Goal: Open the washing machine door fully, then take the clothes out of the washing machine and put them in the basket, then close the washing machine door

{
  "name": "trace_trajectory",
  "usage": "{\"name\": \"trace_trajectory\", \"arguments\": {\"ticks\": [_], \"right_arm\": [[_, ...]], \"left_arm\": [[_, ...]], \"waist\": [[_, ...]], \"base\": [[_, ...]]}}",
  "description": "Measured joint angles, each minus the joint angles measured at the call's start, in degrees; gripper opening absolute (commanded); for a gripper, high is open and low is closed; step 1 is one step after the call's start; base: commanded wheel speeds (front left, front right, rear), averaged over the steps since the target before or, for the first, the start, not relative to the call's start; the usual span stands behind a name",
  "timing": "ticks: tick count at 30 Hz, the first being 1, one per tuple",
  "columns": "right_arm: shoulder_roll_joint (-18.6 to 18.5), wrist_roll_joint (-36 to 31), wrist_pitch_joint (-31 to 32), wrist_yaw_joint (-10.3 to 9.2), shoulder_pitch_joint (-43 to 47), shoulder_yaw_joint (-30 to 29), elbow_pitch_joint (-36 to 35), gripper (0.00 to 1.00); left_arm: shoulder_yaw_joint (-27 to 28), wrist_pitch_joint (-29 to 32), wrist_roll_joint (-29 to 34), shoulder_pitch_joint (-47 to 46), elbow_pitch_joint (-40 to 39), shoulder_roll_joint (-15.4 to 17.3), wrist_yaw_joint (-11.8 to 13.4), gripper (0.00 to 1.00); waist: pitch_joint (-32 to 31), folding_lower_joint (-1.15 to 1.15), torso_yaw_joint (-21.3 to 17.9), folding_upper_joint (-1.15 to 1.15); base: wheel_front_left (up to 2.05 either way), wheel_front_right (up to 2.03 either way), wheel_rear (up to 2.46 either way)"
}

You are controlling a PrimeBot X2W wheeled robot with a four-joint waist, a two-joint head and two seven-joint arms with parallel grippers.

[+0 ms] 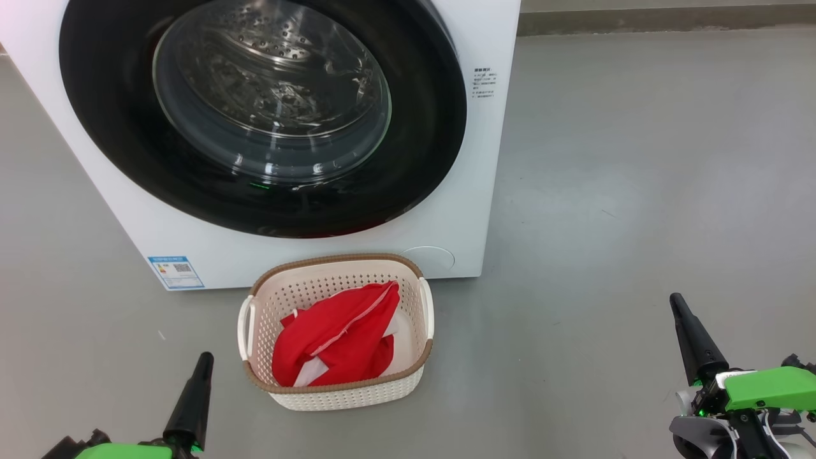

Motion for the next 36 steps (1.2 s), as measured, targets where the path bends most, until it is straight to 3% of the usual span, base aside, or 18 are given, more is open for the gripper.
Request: {"name": "trace_trajectory", "arguments": {"ticks": [36], "right_arm": [[0.18,-0.04,0.49,0.00,0.00,-0.36,0.20,0.00]], "left_arm": [[0.48,0.51,0.01,0.00,0.03,-0.24,0.00,0.00]], "waist": [[0.00,0.00,0.00,0.00]], "base": [[0.00,0.00,0.00]]}}
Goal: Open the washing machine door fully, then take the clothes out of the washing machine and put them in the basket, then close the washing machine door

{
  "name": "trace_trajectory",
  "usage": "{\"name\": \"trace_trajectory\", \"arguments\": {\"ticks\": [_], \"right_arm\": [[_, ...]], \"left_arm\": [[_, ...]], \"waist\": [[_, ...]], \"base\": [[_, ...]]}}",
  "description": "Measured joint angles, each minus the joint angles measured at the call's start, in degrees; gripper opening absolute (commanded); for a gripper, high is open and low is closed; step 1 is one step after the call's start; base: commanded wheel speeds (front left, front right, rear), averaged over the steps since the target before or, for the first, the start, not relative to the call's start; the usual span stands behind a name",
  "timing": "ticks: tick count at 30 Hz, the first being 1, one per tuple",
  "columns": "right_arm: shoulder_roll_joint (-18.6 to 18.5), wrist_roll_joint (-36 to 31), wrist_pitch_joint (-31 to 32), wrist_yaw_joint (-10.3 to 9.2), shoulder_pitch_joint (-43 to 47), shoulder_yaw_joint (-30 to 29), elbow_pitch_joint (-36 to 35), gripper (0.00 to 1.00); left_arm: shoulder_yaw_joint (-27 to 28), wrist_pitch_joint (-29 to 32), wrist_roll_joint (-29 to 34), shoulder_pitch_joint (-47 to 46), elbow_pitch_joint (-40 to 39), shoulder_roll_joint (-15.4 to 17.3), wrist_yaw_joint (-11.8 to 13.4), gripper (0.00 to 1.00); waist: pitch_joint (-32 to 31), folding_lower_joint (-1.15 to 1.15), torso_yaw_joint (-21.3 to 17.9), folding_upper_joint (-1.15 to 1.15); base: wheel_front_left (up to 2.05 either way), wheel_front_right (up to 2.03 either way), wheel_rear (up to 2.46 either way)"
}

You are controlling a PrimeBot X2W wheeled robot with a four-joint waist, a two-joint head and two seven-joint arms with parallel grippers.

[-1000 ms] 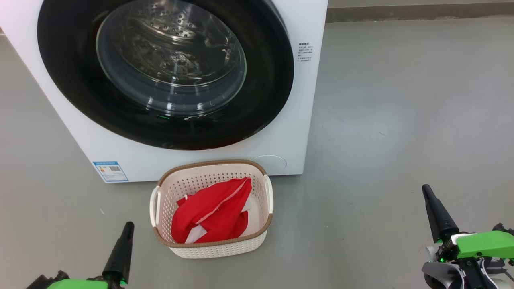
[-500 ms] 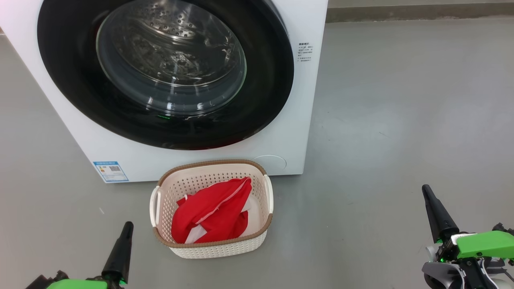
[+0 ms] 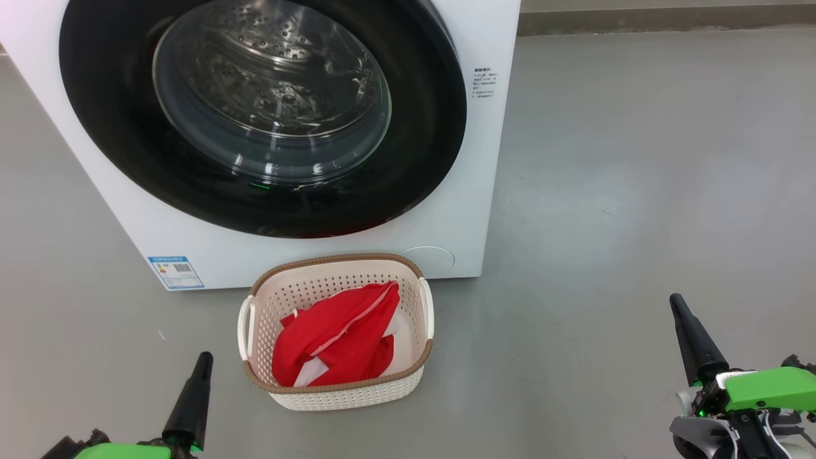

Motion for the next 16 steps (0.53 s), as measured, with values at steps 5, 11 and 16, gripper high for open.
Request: {"name": "trace_trajectory", "arguments": {"ticks": [5,11,16], "right_arm": [[0.04,-0.11,0.01,0.00,0.00,-0.08,0.01,0.00],[0.07,-0.24,0.02,0.00,0.00,-0.11,0.02,0.00],[0.09,-0.24,0.02,0.00,0.00,-0.15,0.02,0.00]], "left_arm": [[0.09,0.01,0.09,0.00,0.00,-0.03,0.00,0.00],[0.14,0.01,0.10,0.00,0.00,-0.07,0.00,0.00],[0.18,0.02,0.22,0.00,0.00,-0.13,0.00,0.00]], "waist": [[0.00,0.00,0.00,0.00],[0.00,0.00,0.00,0.00],[0.00,0.00,0.00,0.00]], "base": [[0.00,0.00,0.00],[0.00,0.00,0.00],[0.00,0.00,0.00]]}}
